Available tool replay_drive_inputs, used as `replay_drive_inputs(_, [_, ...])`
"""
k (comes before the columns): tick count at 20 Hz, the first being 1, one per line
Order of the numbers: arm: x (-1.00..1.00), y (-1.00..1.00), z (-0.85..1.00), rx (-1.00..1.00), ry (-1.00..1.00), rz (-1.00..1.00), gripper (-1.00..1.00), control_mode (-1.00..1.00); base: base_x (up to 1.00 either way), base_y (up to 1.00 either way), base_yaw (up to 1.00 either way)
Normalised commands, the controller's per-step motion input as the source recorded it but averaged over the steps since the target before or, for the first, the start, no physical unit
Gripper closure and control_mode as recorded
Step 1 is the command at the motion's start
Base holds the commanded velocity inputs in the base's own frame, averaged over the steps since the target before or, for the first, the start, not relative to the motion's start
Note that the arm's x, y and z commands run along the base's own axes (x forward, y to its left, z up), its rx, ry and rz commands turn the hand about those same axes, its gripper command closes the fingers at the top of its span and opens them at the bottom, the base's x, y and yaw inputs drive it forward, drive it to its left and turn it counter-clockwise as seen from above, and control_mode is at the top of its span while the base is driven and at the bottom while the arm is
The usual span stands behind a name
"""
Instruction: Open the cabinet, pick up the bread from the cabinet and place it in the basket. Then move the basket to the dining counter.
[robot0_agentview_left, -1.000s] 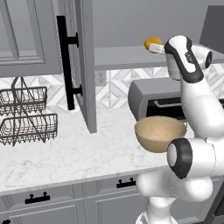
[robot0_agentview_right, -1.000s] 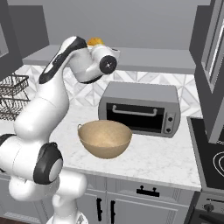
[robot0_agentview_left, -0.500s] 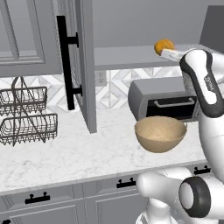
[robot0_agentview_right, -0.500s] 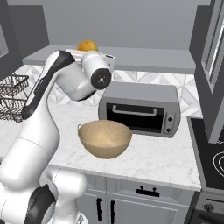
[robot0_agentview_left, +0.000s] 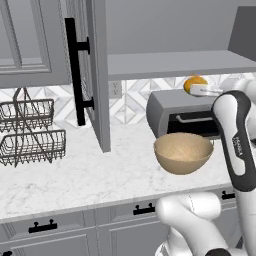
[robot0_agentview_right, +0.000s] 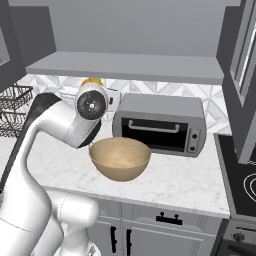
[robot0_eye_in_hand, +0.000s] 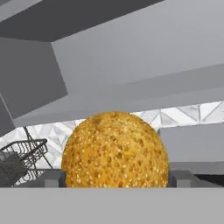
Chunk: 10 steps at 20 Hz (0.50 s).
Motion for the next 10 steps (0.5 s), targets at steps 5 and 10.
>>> replay_drive_inputs(5, [-0.27,-0.16,-0.96,-0.06,0.56,-0.03,1.0,-1.0,0.0,0.0,0.0])
replay_drive_inputs(10, [0.23,-0.19,-1.0,-0.09,0.39,-0.05,1.0,-1.0,0.0,0.0,0.0])
